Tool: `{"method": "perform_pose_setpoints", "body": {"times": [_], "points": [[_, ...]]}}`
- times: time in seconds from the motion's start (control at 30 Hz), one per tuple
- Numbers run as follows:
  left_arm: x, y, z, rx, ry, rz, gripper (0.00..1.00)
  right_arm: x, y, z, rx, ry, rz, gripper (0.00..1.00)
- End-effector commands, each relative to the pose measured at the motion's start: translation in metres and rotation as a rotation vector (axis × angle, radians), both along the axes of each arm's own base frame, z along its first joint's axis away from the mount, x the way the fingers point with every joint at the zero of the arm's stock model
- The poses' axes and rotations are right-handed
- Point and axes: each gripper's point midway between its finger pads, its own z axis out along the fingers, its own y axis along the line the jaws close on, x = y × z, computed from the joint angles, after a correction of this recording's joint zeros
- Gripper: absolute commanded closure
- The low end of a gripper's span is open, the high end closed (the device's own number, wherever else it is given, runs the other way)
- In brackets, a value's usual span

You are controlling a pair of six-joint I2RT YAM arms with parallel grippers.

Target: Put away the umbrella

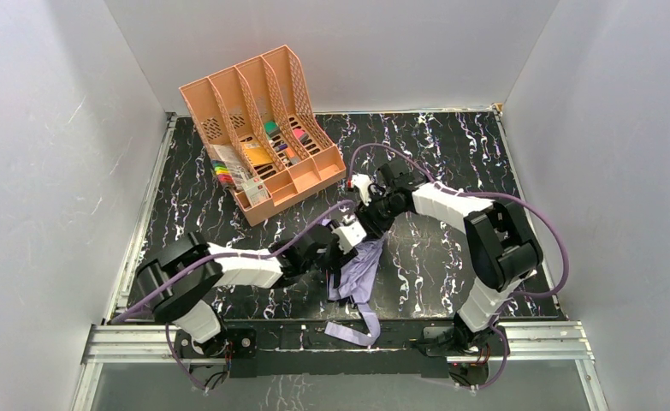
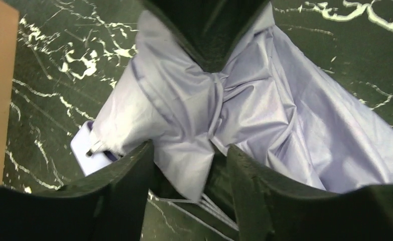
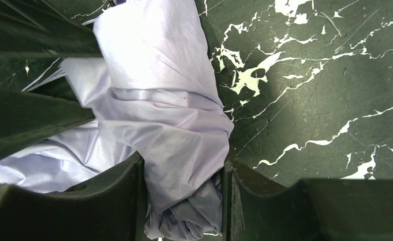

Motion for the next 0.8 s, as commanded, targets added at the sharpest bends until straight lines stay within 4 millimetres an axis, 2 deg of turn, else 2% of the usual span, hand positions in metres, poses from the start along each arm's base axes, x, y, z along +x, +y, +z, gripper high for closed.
{"method": "perform_pose_setpoints", "body": {"times": [0.0,0.13,0.23,0.37,0.5,0.63,0.77], "points": [[-0.004,0.006,0.043,-0.122,-0.005,0.054,0.41,0.009,-0.021,-0.02,-0.126,-0.118,-0.018,0.67],[-0.015,0.019,0.078,-0.213,0.008,0.079,0.38,0.021,-0.025,-0.016,-0.14,-0.262,-0.012,0.71],[-0.02,0.041,0.097,-0.261,0.034,0.177,0.34,0.027,-0.022,-0.008,-0.106,-0.374,0.013,0.75],[-0.009,0.082,0.127,-0.331,0.018,0.377,0.25,0.028,-0.023,-0.006,-0.129,-0.507,0.071,0.81],[0.017,0.108,0.152,-0.464,0.095,0.46,0.23,0.024,-0.021,-0.004,-0.133,-0.639,0.159,0.84],[0.043,0.106,0.163,-0.538,0.172,0.4,0.24,0.012,-0.021,-0.008,-0.136,-0.73,0.238,0.86],[0.059,0.081,0.154,-0.459,0.204,0.255,0.24,0.001,-0.016,-0.011,-0.167,-0.819,0.316,0.86]]}}
